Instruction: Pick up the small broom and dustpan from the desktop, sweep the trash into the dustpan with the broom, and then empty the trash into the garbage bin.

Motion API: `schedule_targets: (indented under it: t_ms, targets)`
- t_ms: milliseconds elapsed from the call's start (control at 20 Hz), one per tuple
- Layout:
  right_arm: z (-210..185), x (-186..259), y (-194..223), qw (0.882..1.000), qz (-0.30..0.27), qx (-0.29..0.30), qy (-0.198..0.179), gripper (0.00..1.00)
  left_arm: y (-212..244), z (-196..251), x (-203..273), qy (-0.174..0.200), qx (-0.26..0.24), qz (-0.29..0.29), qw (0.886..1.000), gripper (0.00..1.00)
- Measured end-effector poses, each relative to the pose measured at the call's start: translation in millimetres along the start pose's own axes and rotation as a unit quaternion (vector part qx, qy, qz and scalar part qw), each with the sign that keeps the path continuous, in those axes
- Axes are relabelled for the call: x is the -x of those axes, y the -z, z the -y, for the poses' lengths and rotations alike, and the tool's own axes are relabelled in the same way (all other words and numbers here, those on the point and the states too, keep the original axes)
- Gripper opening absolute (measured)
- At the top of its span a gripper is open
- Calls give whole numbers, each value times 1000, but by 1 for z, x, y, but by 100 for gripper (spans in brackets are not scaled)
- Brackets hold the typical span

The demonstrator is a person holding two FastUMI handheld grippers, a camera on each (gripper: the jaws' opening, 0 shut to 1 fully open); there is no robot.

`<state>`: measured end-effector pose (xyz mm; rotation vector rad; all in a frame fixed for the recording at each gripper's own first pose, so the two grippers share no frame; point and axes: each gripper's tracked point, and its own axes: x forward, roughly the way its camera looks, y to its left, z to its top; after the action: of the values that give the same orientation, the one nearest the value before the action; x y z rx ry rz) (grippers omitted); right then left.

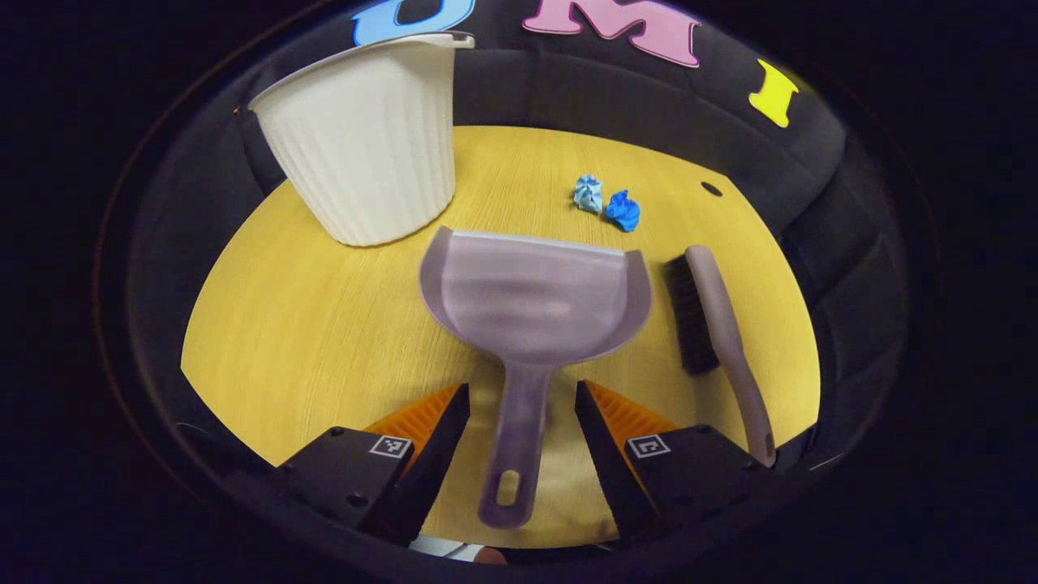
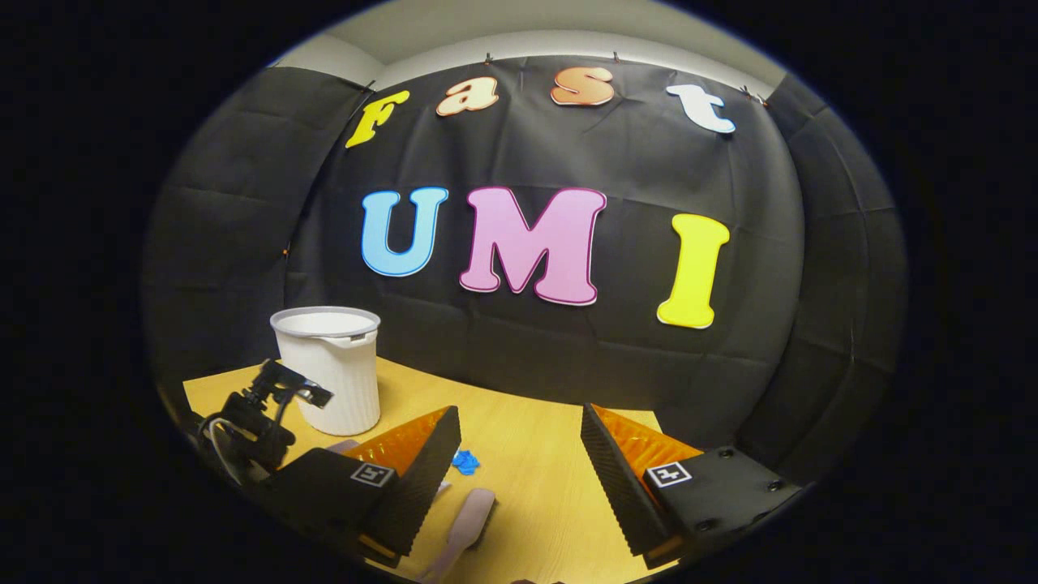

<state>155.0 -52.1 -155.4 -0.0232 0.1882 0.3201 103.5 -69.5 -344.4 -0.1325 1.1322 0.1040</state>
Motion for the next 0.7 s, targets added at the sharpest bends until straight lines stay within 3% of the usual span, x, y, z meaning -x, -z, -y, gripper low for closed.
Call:
schedule_targets:
  t_ms: [350,450,500,600,700]
  targets:
    - [7,12,70,991,-125,-42,-10,96,0,-10,-24,-35,-48,-92,994,79]
    - [4,16,87,985,-159,-58,-16,96,-1,-11,-28,-42,-50,-112,992,69]
    - [3,19,96,982,-176,-64,-19,96,-2,-9,-31,-38,-51,-115,991,57]
    - [-2,25,114,974,-215,-69,-23,96,-3,-5,-31,-29,-50,-128,990,43]
    - [-9,27,126,968,-241,-63,-29,97,-3,-2,-38,-16,-50,-130,990,39]
